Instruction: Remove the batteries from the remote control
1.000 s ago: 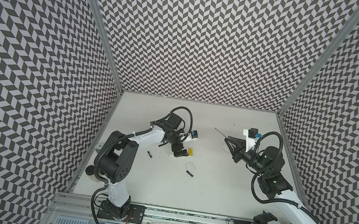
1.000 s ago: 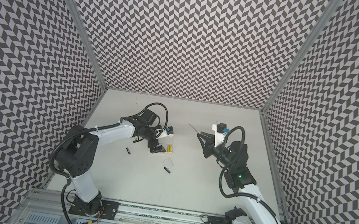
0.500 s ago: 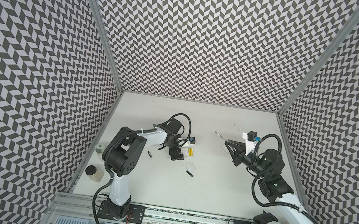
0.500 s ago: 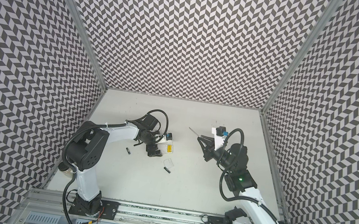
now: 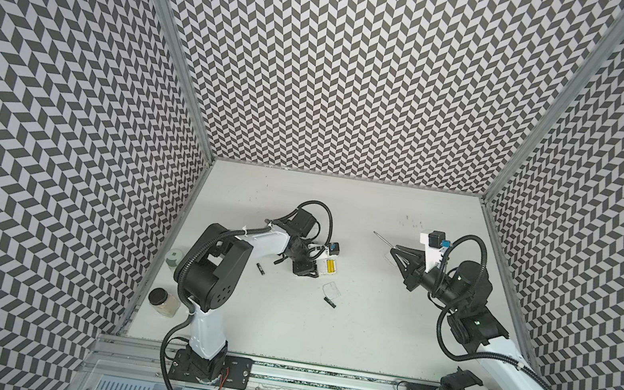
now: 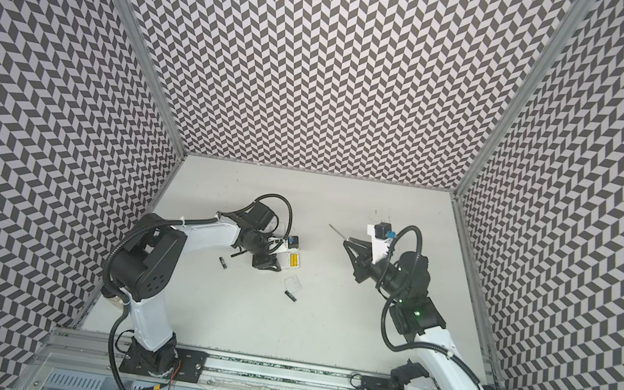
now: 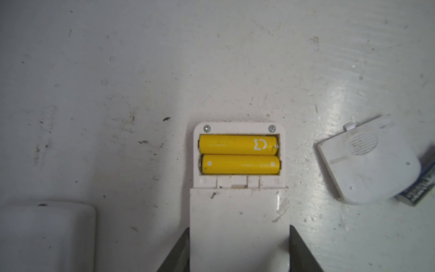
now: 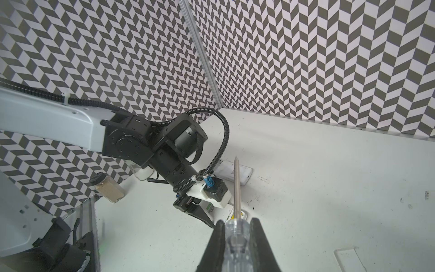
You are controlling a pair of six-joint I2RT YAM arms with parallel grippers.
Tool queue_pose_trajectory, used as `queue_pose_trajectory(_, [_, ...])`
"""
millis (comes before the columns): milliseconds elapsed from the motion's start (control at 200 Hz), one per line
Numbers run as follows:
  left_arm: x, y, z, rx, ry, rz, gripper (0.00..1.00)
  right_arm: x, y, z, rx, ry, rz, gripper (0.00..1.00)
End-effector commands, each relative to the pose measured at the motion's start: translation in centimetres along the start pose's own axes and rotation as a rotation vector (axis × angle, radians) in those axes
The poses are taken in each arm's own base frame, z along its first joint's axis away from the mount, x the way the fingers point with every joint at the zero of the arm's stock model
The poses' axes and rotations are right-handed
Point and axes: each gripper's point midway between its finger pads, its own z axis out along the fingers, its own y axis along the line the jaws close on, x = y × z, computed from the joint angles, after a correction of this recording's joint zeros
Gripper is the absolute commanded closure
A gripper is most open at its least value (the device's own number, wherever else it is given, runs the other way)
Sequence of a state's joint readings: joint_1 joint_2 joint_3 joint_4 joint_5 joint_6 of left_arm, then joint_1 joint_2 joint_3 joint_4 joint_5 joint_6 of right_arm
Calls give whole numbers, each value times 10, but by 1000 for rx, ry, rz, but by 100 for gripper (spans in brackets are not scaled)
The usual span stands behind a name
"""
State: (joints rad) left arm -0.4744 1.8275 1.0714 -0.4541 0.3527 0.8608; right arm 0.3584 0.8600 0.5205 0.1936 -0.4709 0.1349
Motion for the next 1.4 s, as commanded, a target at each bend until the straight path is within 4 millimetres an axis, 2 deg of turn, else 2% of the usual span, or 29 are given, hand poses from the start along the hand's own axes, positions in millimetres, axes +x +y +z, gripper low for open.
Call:
queue_pose_trajectory(0, [20,-29,-7,66,45,12,54,-9,3,5,-9,-26,-78,100])
queue_pose_trajectory(105, [18,-28,-23,34,37,22,51,-3,6,14,-27,24,-100,100])
queue_pose_trajectory(220, [25,-30,-39,15,9,42,46,18,5,28,-24,100,-134,100])
queue_pose_trajectory(406, [34,-38,-51,27,11,74,48,50,26,53,-112,181,-199,100])
queue_pose_trajectory(531, [36,-53,-49,69,-3,79,49,75,49,66,-221,227,-278,100])
queue_pose_trajectory(641, [34,-60,-49,92,-35,97,49,106,70,73,-381,325,-330,100])
queue_pose_trajectory(786, [37,-69,-37,116,-14,130,50,135,69,85,-424,449,-342,100])
queue_pose_trajectory(896, [39,-67,-36,113,-23,125,53,148,73,89,-462,489,-363,100])
queue_pose_trajectory(1011, [39,-75,-32,145,-28,142,54,163,85,91,-519,517,-409,100])
queue_pose_trajectory(1156, [41,-77,-29,151,-29,143,55,180,97,86,-593,537,-442,100])
queue_pose_trajectory(1247, [47,-77,-27,143,-1,157,55,187,98,86,-594,569,-439,100])
queue_pose_trajectory(1397, [47,-75,-26,136,-4,153,54,191,97,87,-590,571,-442,100])
